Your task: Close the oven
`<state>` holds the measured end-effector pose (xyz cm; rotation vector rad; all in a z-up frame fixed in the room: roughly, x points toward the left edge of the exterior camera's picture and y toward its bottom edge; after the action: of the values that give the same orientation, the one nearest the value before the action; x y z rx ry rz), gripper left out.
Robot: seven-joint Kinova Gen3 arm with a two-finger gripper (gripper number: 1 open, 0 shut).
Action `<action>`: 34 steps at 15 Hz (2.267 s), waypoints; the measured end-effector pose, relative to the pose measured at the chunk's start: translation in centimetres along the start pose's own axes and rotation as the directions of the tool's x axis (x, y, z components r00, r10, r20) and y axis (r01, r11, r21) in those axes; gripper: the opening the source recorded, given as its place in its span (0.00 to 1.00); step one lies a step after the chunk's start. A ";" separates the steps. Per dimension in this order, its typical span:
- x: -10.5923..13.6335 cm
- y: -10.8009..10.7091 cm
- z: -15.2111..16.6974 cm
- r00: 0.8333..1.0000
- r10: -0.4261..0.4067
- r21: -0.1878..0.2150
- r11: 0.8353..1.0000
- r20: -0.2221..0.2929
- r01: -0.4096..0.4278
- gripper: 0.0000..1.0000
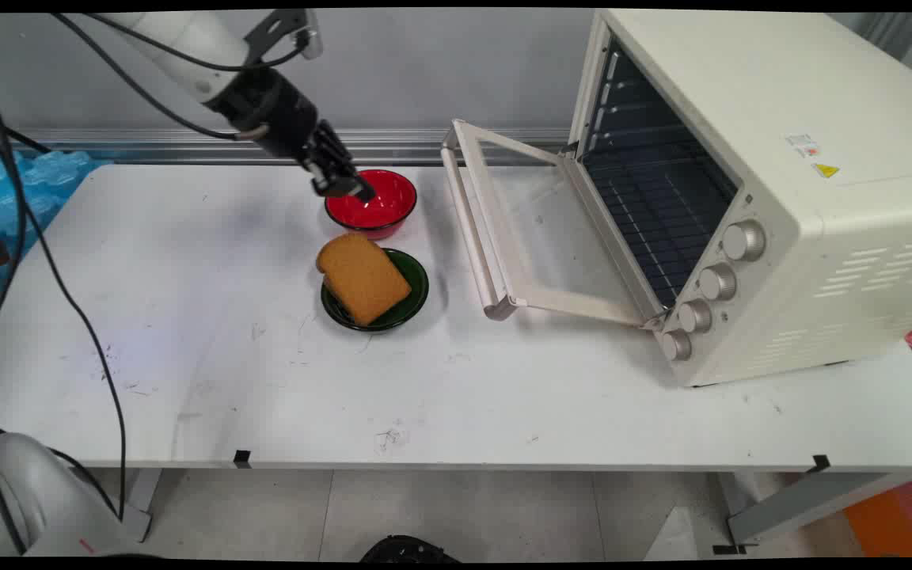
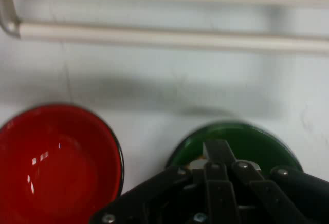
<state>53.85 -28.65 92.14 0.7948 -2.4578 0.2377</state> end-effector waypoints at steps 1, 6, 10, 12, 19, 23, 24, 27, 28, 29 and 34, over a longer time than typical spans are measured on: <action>0.1 0.0 0.6 1.000 -0.005 0.000 1.000 -0.022 0.005 0.00; -1.1 0.0 4.1 0.995 0.021 -0.007 1.000 -0.102 -0.022 0.00; -2.2 -0.2 7.4 0.988 0.075 -0.004 0.997 -0.132 -0.076 0.00; -2.7 -0.5 9.0 0.986 0.089 0.005 0.996 -0.140 -0.089 0.00; -2.9 -1.2 12.9 0.978 0.112 0.021 0.994 -0.177 -0.110 0.00; -2.6 -1.2 14.6 0.973 0.116 0.025 0.993 -0.202 -0.113 0.00; -2.5 -1.2 15.0 0.971 0.116 0.025 0.993 -0.207 -0.113 0.00; -2.1 -1.1 16.1 0.968 0.114 0.025 0.993 -0.222 -0.111 0.00; -2.0 -1.1 16.3 0.968 0.113 0.025 0.994 -0.224 -0.111 0.00; -2.0 -1.1 16.5 0.967 0.112 0.024 0.994 -0.226 -0.110 0.00; -1.8 -0.8 17.3 0.966 0.108 0.020 0.994 -0.234 -0.106 0.00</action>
<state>47.97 -33.97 76.66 0.5994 -2.2781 0.3604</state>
